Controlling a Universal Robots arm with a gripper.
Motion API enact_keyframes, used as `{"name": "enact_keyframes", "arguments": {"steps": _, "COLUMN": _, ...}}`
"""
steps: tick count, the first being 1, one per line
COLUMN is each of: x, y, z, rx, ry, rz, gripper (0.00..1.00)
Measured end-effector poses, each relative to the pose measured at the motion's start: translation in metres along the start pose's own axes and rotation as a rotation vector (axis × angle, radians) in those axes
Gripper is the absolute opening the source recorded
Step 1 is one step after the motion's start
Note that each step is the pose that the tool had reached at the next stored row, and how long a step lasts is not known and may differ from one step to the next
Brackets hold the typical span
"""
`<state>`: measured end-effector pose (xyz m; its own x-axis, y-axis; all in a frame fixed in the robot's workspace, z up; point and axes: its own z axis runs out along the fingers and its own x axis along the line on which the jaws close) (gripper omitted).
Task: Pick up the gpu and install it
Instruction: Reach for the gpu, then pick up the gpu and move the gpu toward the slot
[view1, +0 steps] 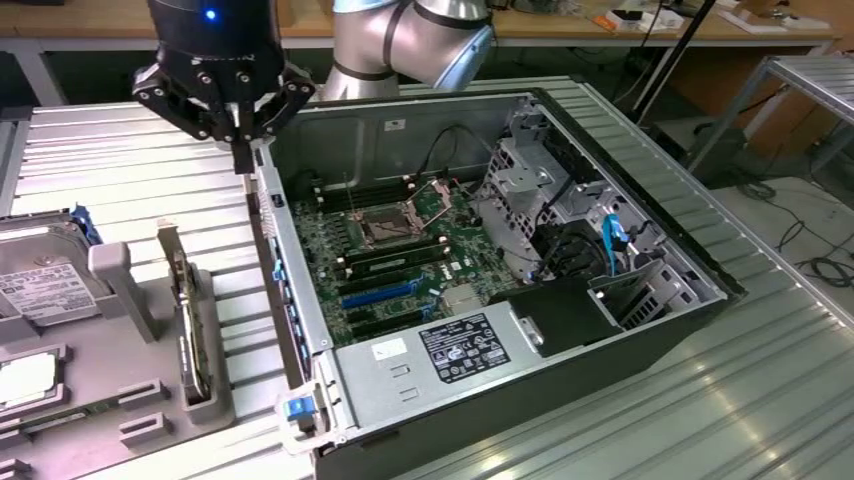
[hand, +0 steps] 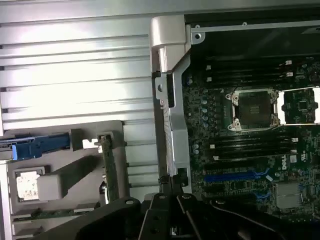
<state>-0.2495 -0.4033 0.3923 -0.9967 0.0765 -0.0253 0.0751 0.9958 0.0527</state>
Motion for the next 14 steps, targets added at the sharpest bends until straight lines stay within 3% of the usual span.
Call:
{"name": "enact_keyframes", "arguments": {"steps": 8, "x": 0.089, "y": -0.0078, "z": -0.0026, "rx": -0.0102, "ry": 0.0008, "rz": 0.0, "gripper": 0.11}}
{"name": "enact_keyframes", "arguments": {"steps": 14, "x": 0.092, "y": -0.0084, "z": -0.0027, "rx": -0.0119, "ry": 0.0008, "rz": 0.0, "gripper": 0.11}}
